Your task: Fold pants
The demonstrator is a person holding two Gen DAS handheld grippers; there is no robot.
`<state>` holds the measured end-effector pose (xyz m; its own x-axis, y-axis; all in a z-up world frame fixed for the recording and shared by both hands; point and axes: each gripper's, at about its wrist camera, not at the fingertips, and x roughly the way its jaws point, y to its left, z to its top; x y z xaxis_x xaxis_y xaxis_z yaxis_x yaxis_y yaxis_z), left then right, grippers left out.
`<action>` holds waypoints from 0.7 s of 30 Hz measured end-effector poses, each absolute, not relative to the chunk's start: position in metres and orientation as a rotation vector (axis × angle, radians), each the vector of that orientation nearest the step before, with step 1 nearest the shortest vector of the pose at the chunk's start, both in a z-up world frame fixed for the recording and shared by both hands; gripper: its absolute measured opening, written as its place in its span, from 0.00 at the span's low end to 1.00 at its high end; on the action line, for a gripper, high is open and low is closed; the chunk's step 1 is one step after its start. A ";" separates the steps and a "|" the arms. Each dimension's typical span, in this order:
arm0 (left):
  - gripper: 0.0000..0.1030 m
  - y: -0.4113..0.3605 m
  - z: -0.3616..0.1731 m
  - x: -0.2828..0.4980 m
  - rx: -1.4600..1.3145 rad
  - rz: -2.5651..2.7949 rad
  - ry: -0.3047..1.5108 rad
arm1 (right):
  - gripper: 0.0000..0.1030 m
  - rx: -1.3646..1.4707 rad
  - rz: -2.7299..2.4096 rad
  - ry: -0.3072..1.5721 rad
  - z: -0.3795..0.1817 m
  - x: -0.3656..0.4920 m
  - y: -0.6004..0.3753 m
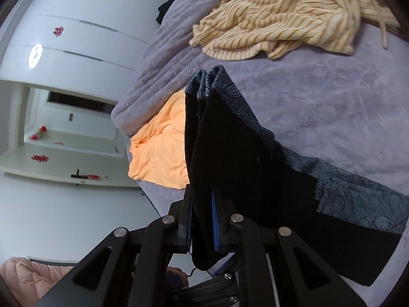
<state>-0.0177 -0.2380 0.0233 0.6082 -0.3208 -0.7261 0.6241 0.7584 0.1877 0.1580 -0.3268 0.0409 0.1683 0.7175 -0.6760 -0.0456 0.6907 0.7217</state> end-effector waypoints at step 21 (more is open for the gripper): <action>0.49 -0.409 -0.084 -0.104 0.701 -0.790 0.883 | 0.18 0.937 0.242 1.308 -0.136 0.029 -0.543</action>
